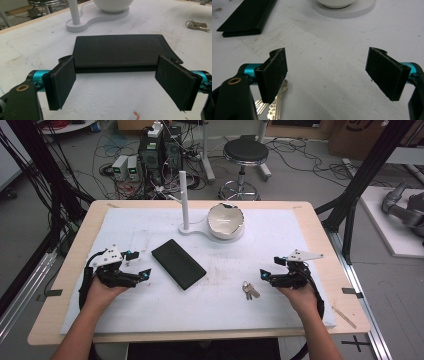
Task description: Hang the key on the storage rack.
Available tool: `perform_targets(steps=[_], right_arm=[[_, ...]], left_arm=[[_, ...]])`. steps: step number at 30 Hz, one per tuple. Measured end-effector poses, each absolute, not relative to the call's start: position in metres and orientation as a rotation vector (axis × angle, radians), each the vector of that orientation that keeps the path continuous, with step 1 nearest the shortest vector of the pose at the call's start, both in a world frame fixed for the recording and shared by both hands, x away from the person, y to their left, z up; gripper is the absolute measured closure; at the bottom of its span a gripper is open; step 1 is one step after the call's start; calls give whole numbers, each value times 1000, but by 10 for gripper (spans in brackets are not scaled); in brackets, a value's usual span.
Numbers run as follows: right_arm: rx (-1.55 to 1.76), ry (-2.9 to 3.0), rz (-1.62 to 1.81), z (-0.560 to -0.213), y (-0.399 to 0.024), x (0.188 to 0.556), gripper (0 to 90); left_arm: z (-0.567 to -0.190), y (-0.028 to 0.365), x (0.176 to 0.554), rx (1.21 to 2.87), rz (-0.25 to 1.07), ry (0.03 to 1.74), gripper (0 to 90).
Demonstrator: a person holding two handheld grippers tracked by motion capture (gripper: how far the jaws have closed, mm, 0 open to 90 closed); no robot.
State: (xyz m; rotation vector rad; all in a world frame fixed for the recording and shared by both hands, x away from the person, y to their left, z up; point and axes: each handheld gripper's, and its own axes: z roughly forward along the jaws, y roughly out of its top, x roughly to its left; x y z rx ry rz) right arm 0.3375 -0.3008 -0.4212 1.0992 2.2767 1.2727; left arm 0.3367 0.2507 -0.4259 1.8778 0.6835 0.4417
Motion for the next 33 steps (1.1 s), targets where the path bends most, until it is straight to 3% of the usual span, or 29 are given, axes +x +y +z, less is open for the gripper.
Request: perform_targets(steps=[2, 4, 11, 19, 22, 23, 33], right_arm=[[1085, 2325, 1274, -422, -293, 338, 253], [1069, 2367, 1263, -424, -284, 338, 255], [1047, 2475, 1227, -429, -263, 339, 388], [1074, 2593, 1183, -435, -251, 341, 671], [1081, 2633, 1153, -437, -249, 340, 801], [1073, 2642, 1140, -437, -248, 340, 886], [1029, 2562, 1198, -415, -250, 335, 900]], left_arm=[[-426, 250, 337, 1876, 443, 686, 171], [-426, 250, 336, 1877, 442, 674, 171], [-425, 249, 336, 1877, 434, 677, 170], [-426, 248, 337, 1889, 433, 683, 170], [-427, 248, 337, 1892, 430, 687, 170], [-427, 247, 337, 1893, 432, 688, 170], [-426, 248, 337, 1899, 435, 687, 170]])
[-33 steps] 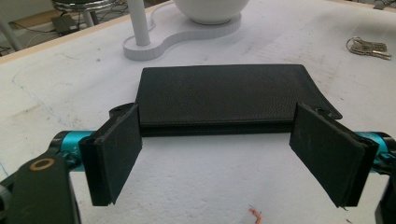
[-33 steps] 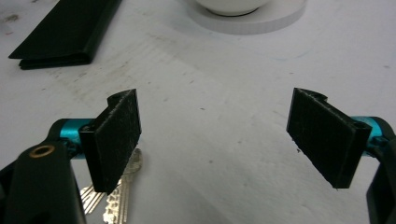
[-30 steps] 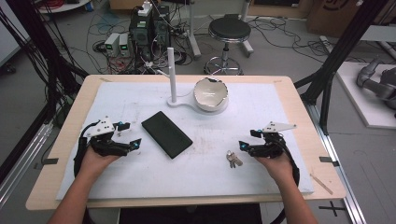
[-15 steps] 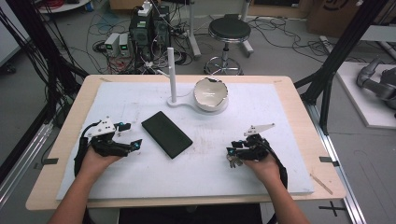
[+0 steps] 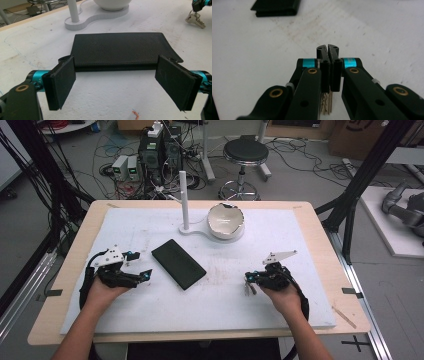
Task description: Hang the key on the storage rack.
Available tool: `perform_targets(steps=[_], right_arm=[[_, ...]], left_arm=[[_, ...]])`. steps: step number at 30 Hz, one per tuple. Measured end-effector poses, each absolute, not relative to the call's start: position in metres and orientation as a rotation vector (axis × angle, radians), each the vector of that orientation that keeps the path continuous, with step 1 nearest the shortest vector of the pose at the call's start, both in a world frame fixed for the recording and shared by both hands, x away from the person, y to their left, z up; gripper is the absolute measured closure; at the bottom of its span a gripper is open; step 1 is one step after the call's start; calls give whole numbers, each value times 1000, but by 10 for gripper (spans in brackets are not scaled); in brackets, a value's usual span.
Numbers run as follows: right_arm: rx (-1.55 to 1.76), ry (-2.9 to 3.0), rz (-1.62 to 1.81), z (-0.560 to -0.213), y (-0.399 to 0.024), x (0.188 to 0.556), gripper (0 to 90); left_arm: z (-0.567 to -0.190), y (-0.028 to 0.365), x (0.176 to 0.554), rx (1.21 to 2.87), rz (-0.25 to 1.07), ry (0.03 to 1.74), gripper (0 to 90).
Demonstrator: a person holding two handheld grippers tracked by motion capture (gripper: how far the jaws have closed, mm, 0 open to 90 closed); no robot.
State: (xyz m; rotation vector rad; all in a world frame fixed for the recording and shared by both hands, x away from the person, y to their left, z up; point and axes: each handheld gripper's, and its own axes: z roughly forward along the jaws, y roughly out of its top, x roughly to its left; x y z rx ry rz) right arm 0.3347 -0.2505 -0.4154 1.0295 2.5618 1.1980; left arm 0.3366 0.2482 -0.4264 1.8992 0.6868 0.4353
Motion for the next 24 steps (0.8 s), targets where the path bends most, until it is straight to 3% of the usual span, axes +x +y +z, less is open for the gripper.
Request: perform_targets(steps=[14, 24], right_arm=[[842, 2446, 1315, -356, -243, 348, 900], [742, 2468, 1356, -310, -220, 386, 900]], left_arm=[[-425, 248, 335, 1900, 435, 686, 170], [-424, 247, 335, 1896, 439, 688, 170]])
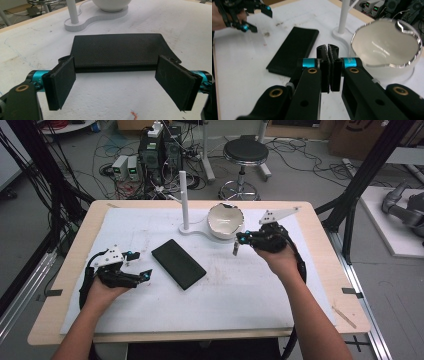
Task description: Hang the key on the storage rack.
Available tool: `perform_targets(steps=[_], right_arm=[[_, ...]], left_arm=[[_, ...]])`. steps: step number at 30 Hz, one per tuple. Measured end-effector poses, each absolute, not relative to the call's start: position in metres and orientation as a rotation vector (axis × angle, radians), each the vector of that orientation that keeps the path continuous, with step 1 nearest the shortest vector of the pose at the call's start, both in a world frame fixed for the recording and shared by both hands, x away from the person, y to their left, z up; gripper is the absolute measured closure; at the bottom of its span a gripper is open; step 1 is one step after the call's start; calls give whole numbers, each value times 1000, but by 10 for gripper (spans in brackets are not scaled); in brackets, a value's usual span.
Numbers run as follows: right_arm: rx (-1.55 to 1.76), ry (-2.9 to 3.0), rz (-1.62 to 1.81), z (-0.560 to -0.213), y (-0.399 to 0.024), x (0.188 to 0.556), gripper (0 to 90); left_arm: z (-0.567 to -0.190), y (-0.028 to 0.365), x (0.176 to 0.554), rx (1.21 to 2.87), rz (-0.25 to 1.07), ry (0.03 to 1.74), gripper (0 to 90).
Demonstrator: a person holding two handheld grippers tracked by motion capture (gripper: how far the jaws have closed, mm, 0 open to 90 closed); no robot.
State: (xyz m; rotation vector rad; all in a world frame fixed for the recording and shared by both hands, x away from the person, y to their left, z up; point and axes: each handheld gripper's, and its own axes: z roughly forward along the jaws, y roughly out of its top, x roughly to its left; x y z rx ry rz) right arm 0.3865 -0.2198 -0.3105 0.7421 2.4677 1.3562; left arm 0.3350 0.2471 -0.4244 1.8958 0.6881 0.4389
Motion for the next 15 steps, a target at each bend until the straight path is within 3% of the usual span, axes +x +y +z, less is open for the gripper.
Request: perform_targets(steps=[15], right_arm=[[607, 2527, 1338, -259, -155, 436, 899]], left_arm=[[-424, 246, 336, 1902, 441, 687, 170]])
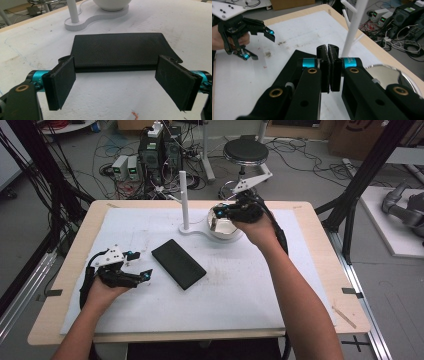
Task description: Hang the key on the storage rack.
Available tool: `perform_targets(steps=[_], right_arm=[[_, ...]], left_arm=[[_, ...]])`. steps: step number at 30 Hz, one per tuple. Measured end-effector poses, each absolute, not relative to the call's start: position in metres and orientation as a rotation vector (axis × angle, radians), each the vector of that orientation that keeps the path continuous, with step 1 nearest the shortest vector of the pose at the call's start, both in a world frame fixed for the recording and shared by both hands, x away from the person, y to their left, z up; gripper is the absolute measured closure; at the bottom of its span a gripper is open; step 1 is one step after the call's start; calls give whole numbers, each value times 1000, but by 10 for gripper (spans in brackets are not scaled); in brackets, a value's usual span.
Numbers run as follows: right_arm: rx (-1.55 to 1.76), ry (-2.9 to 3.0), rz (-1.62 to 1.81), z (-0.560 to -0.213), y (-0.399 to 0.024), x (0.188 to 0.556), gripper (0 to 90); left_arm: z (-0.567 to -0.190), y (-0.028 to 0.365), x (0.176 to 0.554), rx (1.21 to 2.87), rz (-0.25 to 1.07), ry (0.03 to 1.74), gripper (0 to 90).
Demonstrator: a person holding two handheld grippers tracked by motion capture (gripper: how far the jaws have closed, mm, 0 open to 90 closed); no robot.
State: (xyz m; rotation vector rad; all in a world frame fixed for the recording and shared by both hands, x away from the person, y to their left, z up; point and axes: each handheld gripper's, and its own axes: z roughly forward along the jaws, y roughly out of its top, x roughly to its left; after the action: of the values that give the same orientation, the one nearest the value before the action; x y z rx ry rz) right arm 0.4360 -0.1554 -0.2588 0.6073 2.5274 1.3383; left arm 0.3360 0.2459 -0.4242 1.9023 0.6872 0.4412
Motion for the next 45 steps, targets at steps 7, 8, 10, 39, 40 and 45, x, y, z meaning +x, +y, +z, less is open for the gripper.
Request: perform_targets(steps=[7, 8, 10, 39, 40, 45], right_arm=[[567, 2528, 1323, -242, -122, 455, 899], [556, 2528, 1320, -241, -119, 457, 899], [548, 2526, 1324, -237, -111, 462, 899], [670, 2554, 1238, -244, -58, 522, 899], [673, 2551, 1248, -245, -59, 523, 899], [686, 2549, 1243, -248, -56, 524, 886]], left_arm=[[-424, 245, 336, 1898, 439, 685, 170], [-424, 246, 336, 1904, 443, 683, 170], [-424, 246, 337, 1898, 444, 689, 170], [-424, 246, 337, 1889, 436, 682, 170], [-424, 246, 337, 1889, 436, 681, 170], [-423, 246, 336, 1890, 439, 681, 170]])
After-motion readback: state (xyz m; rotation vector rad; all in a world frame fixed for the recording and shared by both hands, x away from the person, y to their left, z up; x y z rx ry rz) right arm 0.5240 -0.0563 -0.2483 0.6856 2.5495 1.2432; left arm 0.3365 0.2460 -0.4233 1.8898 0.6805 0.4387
